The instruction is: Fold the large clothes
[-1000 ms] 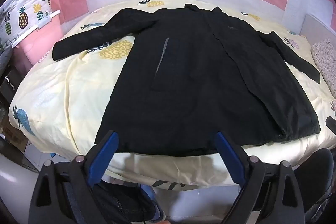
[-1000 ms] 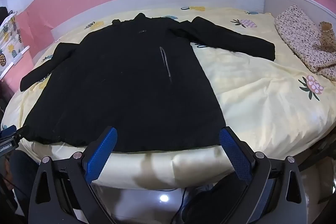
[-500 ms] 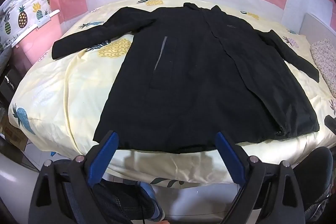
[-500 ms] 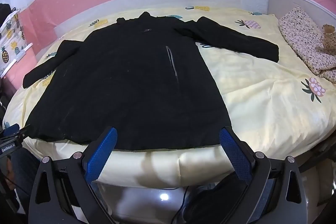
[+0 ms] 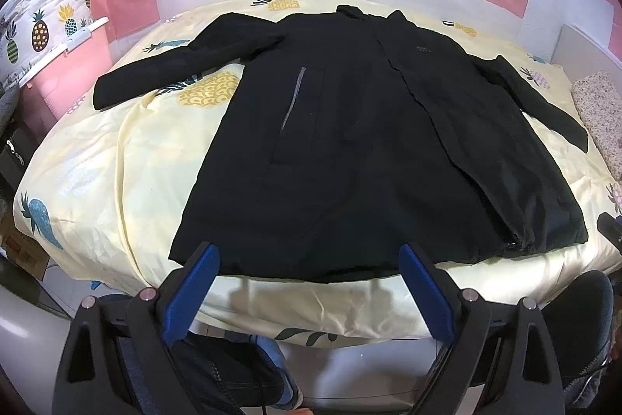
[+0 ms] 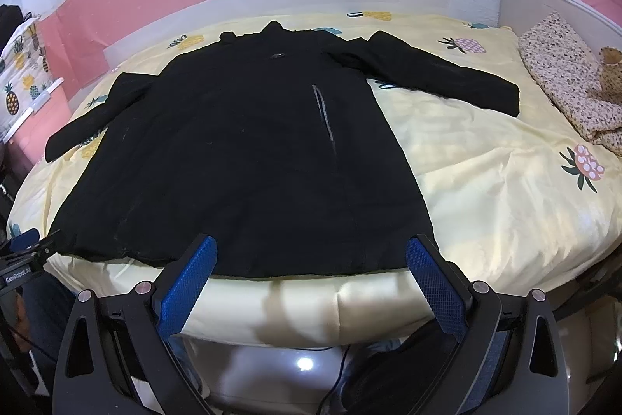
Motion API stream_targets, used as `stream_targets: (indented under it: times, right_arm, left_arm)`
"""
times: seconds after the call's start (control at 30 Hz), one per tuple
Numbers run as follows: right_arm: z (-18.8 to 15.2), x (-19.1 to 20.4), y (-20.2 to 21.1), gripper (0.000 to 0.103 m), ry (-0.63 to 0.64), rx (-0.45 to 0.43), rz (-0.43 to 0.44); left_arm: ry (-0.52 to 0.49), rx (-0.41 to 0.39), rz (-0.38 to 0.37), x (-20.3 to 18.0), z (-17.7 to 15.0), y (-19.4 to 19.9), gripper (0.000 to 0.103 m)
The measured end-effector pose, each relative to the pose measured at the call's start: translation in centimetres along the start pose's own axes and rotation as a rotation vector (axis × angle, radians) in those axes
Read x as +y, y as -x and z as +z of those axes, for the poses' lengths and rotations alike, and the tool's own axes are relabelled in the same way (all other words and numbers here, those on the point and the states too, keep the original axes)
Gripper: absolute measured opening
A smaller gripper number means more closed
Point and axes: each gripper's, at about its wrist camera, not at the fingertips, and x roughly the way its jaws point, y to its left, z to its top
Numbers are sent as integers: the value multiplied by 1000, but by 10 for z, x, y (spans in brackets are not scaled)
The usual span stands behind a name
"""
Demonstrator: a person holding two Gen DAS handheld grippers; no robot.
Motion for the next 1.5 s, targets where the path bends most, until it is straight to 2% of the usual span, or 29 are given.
stream_targets:
  times: [1.5]
  right_arm:
    - [-1,3,-2,98,8,6,10]
  left_arm:
    - [-3,7,-22,-3,-2,1,95]
